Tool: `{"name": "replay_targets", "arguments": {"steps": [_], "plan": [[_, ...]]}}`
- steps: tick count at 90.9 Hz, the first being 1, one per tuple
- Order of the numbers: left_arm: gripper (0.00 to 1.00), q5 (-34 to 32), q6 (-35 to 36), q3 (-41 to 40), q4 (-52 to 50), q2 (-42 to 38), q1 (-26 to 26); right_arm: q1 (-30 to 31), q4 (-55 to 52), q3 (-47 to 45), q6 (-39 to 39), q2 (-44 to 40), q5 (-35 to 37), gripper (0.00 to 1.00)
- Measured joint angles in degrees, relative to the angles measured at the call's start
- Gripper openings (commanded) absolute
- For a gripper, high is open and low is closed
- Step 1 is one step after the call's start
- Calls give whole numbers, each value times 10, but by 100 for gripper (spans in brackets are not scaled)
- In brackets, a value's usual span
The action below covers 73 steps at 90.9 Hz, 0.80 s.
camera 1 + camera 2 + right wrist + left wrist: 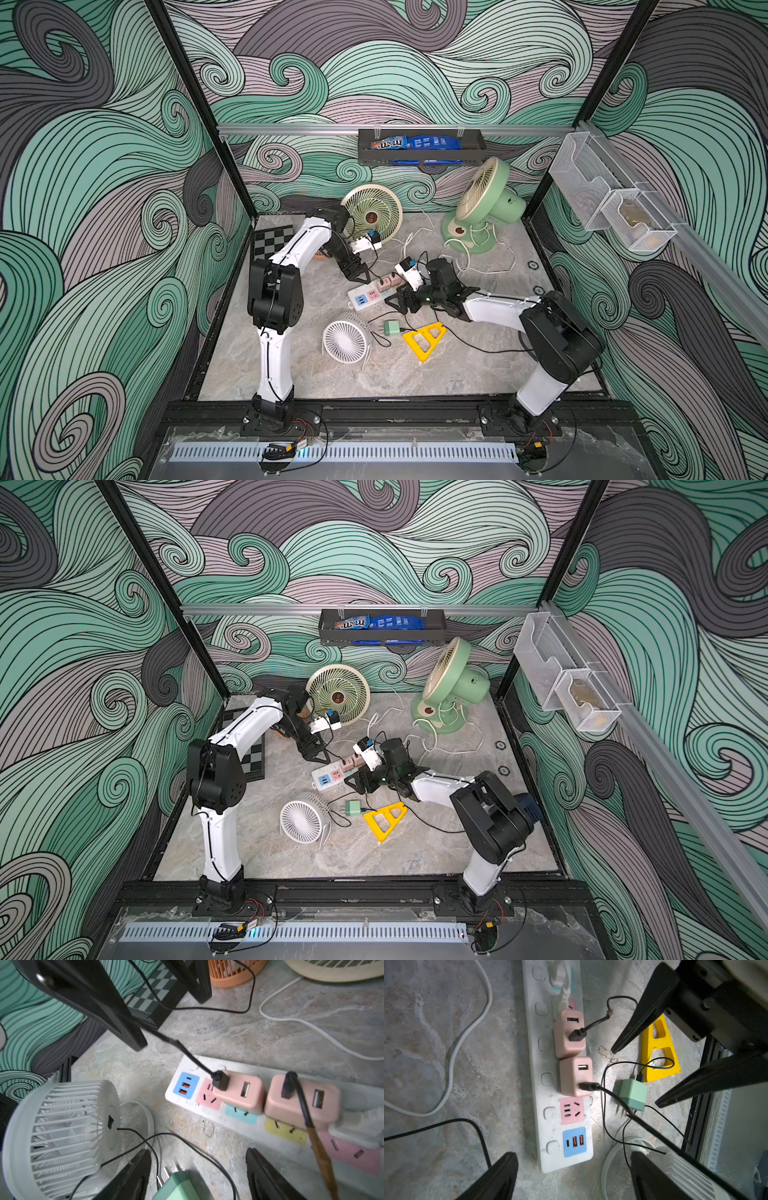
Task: Unplug the desk fan from the power strip
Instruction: Move the plug to the center of the board.
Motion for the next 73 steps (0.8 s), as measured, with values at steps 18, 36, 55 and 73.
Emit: {"name": "replay_targets", "arguments": {"steps": [18,36,55,73], "plan": [[99,-31,-14,0,17,-14,0,42,-110,17,9,-13,50,77],[99,-108,-20,-14,50,-17,-5,60,-158,25,51,-7,50,77],[99,-200,-23,-40,87,-17,-14,66,-170,39,82,23,42,69],[99,-266,-27,-52,117,-17,-17,67,-175,40,96,37,20,59]]}}
